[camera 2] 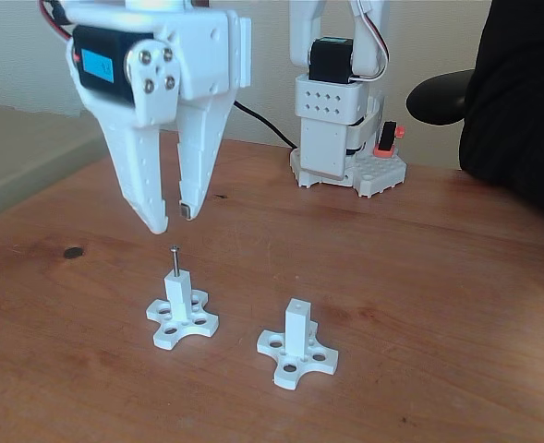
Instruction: Grab the screw and set it in the hole.
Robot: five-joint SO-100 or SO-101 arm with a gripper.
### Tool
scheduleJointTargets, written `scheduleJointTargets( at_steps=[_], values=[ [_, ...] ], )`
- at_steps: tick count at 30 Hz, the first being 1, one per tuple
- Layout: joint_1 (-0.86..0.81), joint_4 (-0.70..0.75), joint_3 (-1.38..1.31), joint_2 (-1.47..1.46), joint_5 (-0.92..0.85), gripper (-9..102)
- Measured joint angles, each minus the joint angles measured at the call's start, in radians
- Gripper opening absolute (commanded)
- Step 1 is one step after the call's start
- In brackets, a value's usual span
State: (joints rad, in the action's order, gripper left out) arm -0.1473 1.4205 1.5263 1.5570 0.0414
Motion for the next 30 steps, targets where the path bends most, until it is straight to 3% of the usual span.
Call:
scheduleJointTargets(
  at_steps=[30],
  values=[
    [0.000, -0.002, -0.008, -0.037, 0.000, 9]
  ],
)
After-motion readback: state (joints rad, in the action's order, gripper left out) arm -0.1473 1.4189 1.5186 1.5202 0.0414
